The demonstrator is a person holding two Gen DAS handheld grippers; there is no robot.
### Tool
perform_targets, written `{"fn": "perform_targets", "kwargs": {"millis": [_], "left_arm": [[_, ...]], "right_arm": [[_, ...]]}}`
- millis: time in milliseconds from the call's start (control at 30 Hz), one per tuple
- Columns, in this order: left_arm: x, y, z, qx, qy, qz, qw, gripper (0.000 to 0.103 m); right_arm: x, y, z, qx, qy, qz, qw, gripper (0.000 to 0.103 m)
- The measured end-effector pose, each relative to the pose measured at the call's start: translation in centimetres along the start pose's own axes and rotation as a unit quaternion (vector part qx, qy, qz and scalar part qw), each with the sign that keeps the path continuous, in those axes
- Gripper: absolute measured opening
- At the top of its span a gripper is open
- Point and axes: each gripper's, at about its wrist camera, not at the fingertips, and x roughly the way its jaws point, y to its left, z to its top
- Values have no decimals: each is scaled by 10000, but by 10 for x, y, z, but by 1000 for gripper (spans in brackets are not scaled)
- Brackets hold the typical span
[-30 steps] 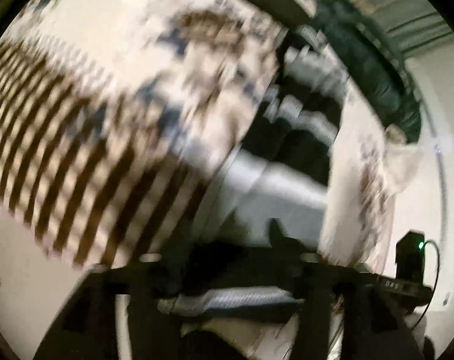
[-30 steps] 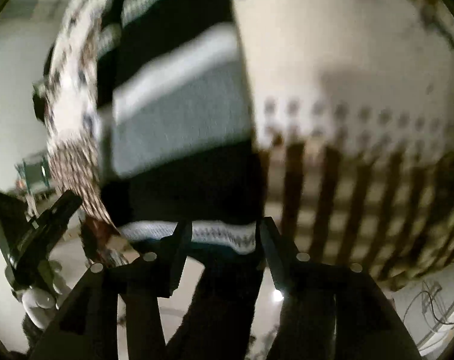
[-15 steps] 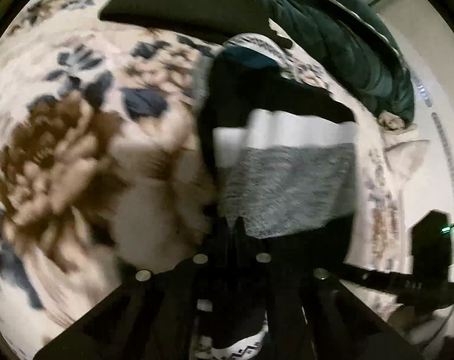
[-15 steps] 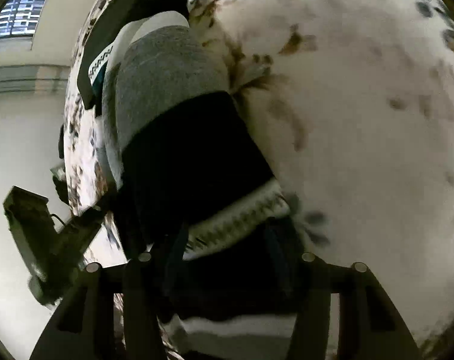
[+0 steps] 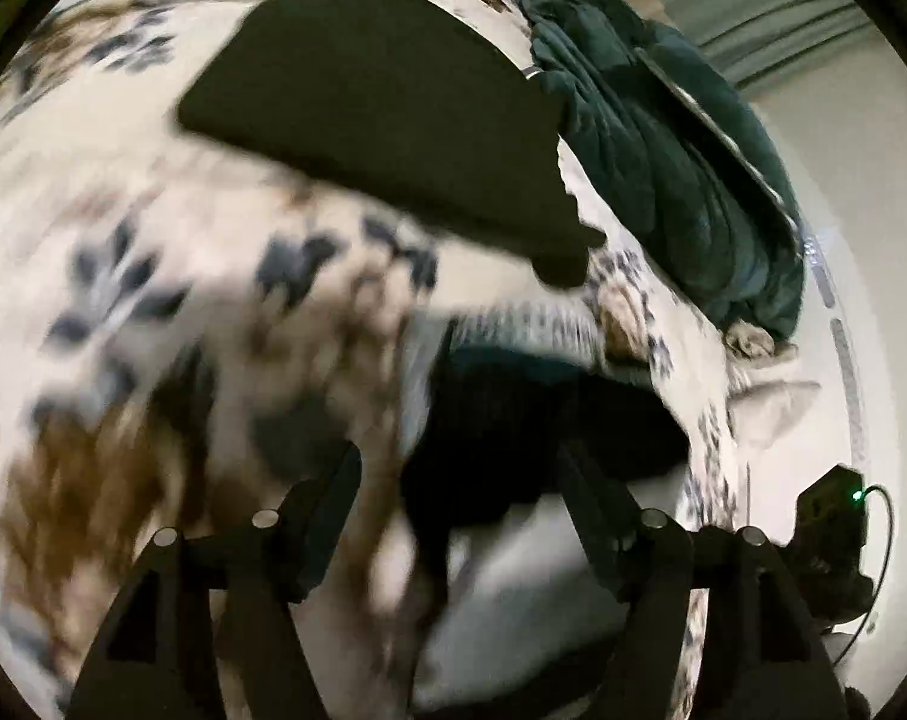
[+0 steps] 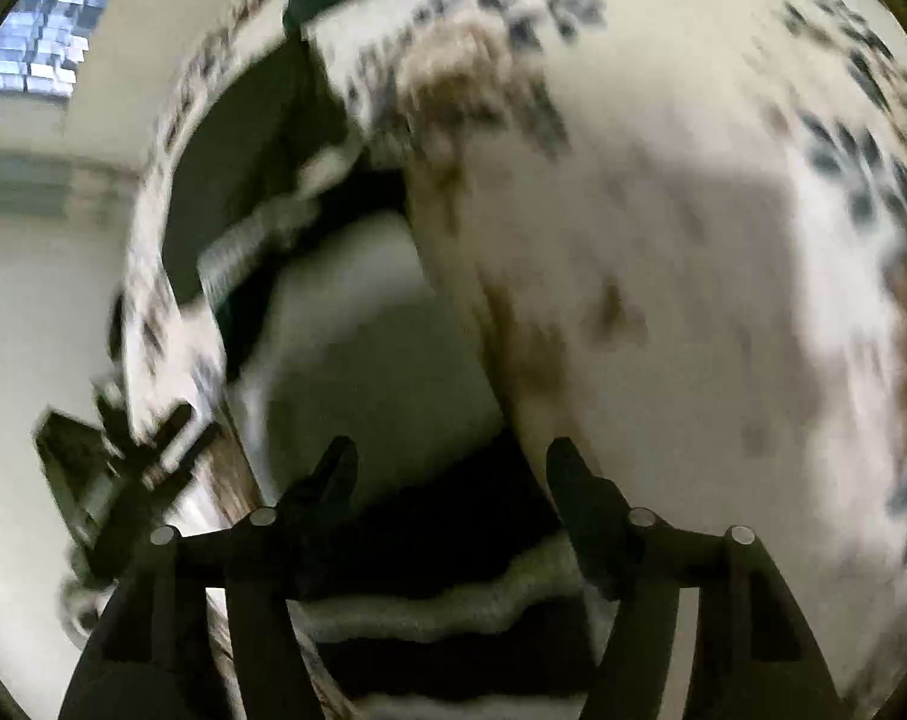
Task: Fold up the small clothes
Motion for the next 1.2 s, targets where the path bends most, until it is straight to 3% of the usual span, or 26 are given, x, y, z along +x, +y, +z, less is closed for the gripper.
{"fn": "perform_targets", "kwargs": {"millis": [100, 133, 167, 200, 233, 267, 300, 433, 533, 600, 633, 667, 733, 900, 1067, 1200], "left_arm": [[39, -9, 32, 202, 188, 67, 9996, 64], [45, -10, 37, 287, 189, 115, 9993, 51], [54, -10, 42, 377, 180, 178, 9990, 5], [60, -9, 47, 393, 267, 225, 9986, 7], [62, -5, 51, 331, 283, 131, 9990, 7], [61, 0, 54, 265, 299, 82, 9992, 7], [64, 6, 57, 188, 381, 113, 9990, 7], [81, 13, 59, 105, 582, 103, 9982, 7], [80, 15, 62, -144, 579, -237, 9979, 11], [67, 20, 59, -340, 603, -413, 9967, 24], [58, 21, 56, -352, 590, -454, 9966, 25], [42, 22, 47, -330, 494, -542, 9968, 28], [15, 23, 27, -250, 396, -541, 9974, 39], [-41, 35, -60, -264, 631, -415, 9968, 41], [-80, 45, -165, -492, 1145, -246, 9919, 41], [-85, 43, -235, -722, 1521, -74, 9857, 41]], "right_arm": [[26, 17, 59, 131, -123, 186, 9997, 68], [35, 18, 72, 215, -69, 221, 9995, 68], [41, 15, 81, 298, 2, 239, 9993, 68], [51, 17, 95, 371, 75, 292, 9989, 67], [60, 20, 106, 362, 95, 379, 9986, 57], [65, 24, 112, 286, 82, 413, 9987, 16], [73, 31, 119, 141, 68, 231, 9996, 6], [92, 29, 135, -82, -13, -374, 9993, 6], [102, 30, 138, -61, 142, -378, 9992, 7], [97, 33, 136, -78, 196, -348, 9992, 29], [85, 33, 128, -163, 161, -372, 9990, 51], [78, 34, 123, -238, 112, -391, 9989, 58], [53, 36, 103, -452, 26, -436, 9980, 58], [1, 17, 27, -433, 255, -350, 9981, 58], [-25, -28, -81, -120, 926, -418, 9948, 58], [-26, -63, -164, 65, 1549, -667, 9857, 58]]}}
